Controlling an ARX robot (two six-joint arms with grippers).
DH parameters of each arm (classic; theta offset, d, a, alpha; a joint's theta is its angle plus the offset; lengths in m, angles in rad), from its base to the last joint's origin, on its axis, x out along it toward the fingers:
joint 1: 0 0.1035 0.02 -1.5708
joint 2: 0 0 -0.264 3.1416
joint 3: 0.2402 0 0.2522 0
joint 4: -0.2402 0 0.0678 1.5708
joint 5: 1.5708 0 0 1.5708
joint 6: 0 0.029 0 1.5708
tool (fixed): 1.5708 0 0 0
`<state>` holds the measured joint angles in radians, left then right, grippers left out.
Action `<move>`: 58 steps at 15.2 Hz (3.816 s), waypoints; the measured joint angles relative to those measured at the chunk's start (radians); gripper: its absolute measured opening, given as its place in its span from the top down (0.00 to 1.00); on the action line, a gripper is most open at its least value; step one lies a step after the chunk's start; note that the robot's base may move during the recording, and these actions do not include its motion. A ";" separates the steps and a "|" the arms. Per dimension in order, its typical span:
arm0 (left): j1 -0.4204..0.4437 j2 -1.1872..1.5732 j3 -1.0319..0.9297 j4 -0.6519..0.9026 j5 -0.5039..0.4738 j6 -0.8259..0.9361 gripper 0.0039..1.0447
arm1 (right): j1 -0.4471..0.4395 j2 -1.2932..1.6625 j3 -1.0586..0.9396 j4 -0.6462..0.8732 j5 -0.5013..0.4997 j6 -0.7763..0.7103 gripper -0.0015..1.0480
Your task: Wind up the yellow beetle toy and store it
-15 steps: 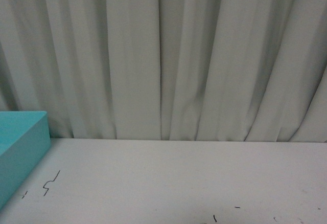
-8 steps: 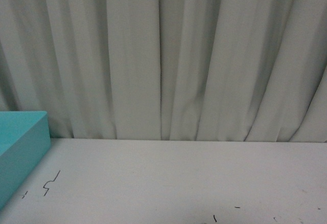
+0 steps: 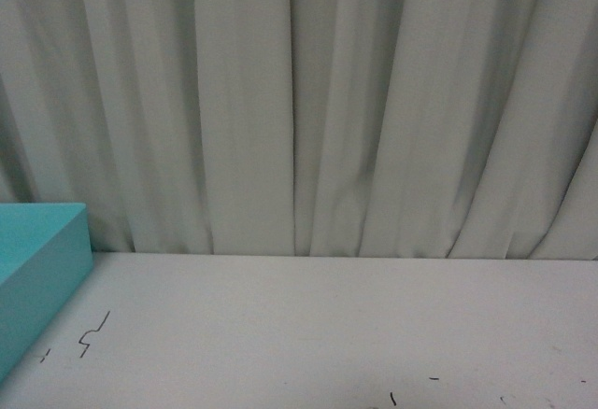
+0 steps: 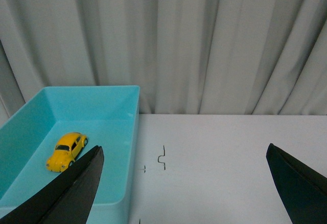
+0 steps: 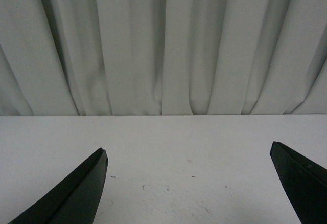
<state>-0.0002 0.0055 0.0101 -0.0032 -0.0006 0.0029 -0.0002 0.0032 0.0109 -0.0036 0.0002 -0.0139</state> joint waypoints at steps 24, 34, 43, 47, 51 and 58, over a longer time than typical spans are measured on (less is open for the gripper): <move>0.000 0.000 0.000 0.000 0.000 0.000 0.06 | 0.000 0.000 0.000 0.000 0.000 0.000 0.06; 0.000 0.000 0.000 0.000 0.000 0.000 0.06 | 0.000 0.000 0.000 0.000 0.000 0.000 0.06; 0.000 0.000 0.000 0.000 0.000 0.000 0.06 | 0.000 0.000 0.000 0.000 0.000 0.000 0.06; 0.000 0.000 0.000 0.000 0.000 0.000 0.06 | 0.000 0.000 0.000 0.000 0.000 0.000 0.06; 0.000 0.000 0.000 0.000 0.000 0.000 0.06 | 0.000 0.000 0.000 0.000 0.000 0.000 0.06; 0.000 0.000 0.000 0.003 0.000 0.000 0.06 | 0.000 0.000 0.000 0.003 0.000 0.000 0.06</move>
<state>-0.0002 0.0055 0.0101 0.0002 -0.0006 0.0029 -0.0002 0.0036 0.0109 -0.0002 0.0002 -0.0139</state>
